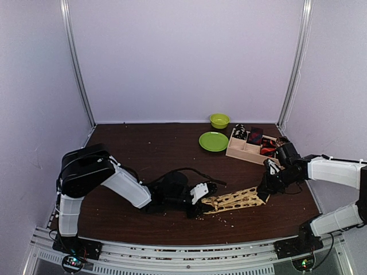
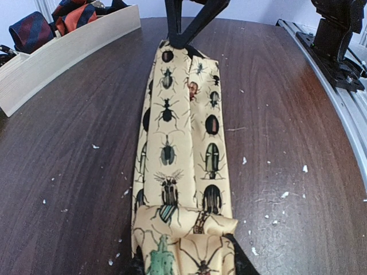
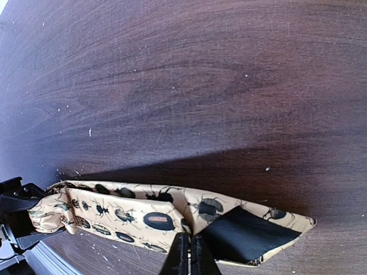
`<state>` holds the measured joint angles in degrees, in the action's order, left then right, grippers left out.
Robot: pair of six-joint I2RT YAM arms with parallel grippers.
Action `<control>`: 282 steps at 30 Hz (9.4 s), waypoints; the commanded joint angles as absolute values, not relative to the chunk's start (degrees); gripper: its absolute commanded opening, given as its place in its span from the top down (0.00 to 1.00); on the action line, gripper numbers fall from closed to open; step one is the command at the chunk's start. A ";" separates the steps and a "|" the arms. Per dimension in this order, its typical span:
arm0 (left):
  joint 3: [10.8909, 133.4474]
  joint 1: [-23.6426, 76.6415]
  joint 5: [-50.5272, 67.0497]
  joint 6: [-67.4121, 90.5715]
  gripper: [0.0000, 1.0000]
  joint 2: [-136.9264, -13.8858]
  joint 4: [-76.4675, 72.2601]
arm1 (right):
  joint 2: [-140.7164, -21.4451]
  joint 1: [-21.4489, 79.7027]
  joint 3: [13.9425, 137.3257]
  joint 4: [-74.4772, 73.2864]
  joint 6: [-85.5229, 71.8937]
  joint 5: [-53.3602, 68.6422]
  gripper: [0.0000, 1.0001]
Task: Roll the ties
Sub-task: Roll the tie at the center of the board.
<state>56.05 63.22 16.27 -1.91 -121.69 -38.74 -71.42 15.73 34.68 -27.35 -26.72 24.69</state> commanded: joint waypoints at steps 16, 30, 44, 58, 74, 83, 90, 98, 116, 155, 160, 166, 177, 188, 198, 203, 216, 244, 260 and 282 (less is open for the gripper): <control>55.11 63.37 14.75 -2.72 0.72 -122.96 -31.35 | -64.71 14.82 30.04 -28.16 -31.02 24.04 1.00; 54.84 63.19 15.81 -2.76 0.73 -122.96 -31.82 | -70.16 12.94 28.29 -22.13 -33.41 17.75 1.00; 55.20 63.19 16.69 -3.07 0.72 -123.14 -31.46 | -60.78 13.05 30.24 -23.04 -31.97 24.28 0.46; 56.77 63.20 16.90 -3.55 0.72 -123.78 -29.14 | -71.37 30.98 33.87 -3.01 -42.45 37.23 0.42; 57.04 63.19 16.79 -3.63 0.72 -124.01 -28.65 | -88.81 43.04 40.00 6.11 -47.19 39.59 0.57; 57.12 63.20 16.72 -3.60 0.72 -124.10 -28.65 | -91.05 43.77 37.23 7.09 -47.15 37.83 0.62; 57.09 63.19 16.62 -3.64 0.72 -124.11 -28.43 | -90.23 43.72 37.11 0.70 -45.24 33.36 0.58; 57.61 63.19 16.95 -3.76 0.72 -124.45 -28.23 | -90.39 43.69 37.16 4.80 -47.82 35.45 0.65; 52.96 61.91 17.13 -2.30 0.43 -120.48 -34.60 | -93.81 42.05 32.26 7.40 -47.11 35.69 1.00; 64.38 63.02 18.52 2.24 0.25 -129.88 -47.66 | -91.03 34.92 26.25 6.30 -41.45 35.19 1.00; 66.83 63.04 20.96 0.20 0.31 -130.49 -44.31 | -92.10 35.14 26.83 7.30 -41.96 35.91 1.00; 63.66 63.00 21.24 -0.44 0.62 -128.81 -41.87 | -91.23 35.86 27.66 8.48 -43.27 36.79 1.00; 58.23 62.93 15.61 -3.01 0.66 -122.44 -23.35 | -79.06 35.14 32.10 -0.04 -39.34 35.67 0.69; 62.50 62.84 15.38 -3.13 0.65 -124.22 -17.49 | -83.29 37.39 33.28 4.36 -44.28 40.75 0.56; 62.52 62.52 15.89 -2.98 0.64 -124.19 -17.87 | -84.76 37.38 33.19 3.94 -41.91 39.23 1.00; 61.60 61.86 17.93 -2.89 0.61 -124.13 -21.17 | -85.03 37.18 35.11 0.24 -37.67 37.97 1.00; 58.24 60.56 20.70 -1.27 0.36 -121.02 -31.69 | -90.07 35.65 33.40 -4.09 -32.27 33.34 1.00; 64.29 62.40 19.65 9.94 0.27 -133.04 -55.45 | -96.22 35.90 33.36 -0.27 -34.56 32.26 1.00; 64.97 62.75 13.60 -3.81 0.62 -127.83 -17.97 | -84.91 34.15 33.92 -5.25 -33.58 35.04 0.75; 71.63 62.67 14.27 -4.87 0.60 -129.79 -3.17 | -86.62 37.43 30.64 16.87 -49.44 44.33 0.69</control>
<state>73.45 62.94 16.01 -4.03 -126.50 -15.14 -84.93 35.57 30.65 11.70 -48.58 43.83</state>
